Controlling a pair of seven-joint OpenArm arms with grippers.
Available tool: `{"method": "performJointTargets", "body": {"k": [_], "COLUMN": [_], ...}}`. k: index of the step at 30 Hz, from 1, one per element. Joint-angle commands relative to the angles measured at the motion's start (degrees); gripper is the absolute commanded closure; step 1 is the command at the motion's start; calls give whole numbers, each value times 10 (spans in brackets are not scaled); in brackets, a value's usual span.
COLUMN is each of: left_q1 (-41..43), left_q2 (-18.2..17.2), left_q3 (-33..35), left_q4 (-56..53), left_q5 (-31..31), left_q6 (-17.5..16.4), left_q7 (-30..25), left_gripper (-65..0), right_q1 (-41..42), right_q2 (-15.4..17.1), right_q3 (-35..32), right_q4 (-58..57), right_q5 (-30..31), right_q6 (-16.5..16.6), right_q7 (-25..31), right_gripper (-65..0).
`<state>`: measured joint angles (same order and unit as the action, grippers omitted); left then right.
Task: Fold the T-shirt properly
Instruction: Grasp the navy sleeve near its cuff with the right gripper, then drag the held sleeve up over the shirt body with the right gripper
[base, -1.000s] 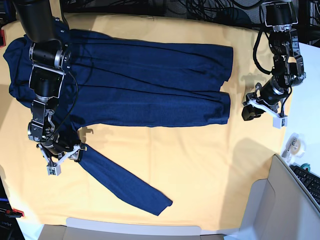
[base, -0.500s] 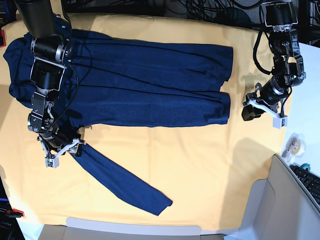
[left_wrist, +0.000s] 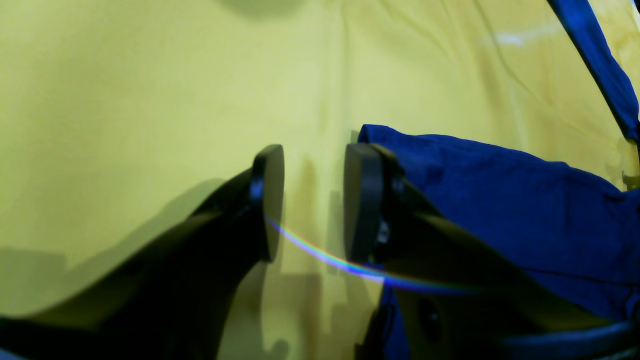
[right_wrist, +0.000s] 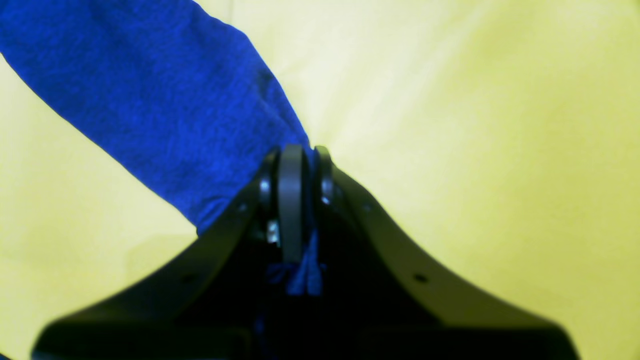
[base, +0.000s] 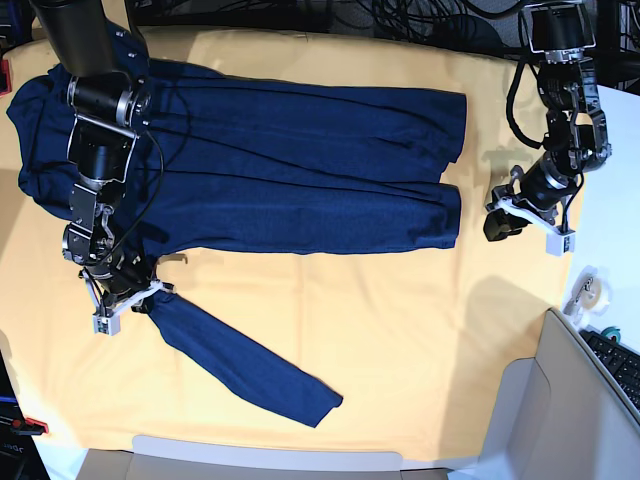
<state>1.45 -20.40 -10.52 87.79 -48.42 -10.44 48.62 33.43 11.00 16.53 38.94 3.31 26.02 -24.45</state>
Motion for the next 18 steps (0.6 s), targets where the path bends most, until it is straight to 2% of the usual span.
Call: {"method": "performJointTargets", "body": {"k": [1,11,18], "left_q1": [-7,-8,-10], "left_q2": [-4,0,0], "left_q3": [-3,-1,-1], "left_q4": [9,9,-5], "left_q5": [-7,-7,-7], "left_q6": [-2,-2,-2], "left_q7": [-9,-9,-9], "left_gripper": [-202,-202,-202], "right_q1": [-3,-186,-338], "right_q2": [-7,-39,-46], "right_q3": [-2,-3,-3], "right_q4": [25,411,680], "right_q5": [-1,-1,-1], "right_q6": [10,11,11], "right_q7": [-18,-136,-146], "right_gripper": [0,0,0]}}
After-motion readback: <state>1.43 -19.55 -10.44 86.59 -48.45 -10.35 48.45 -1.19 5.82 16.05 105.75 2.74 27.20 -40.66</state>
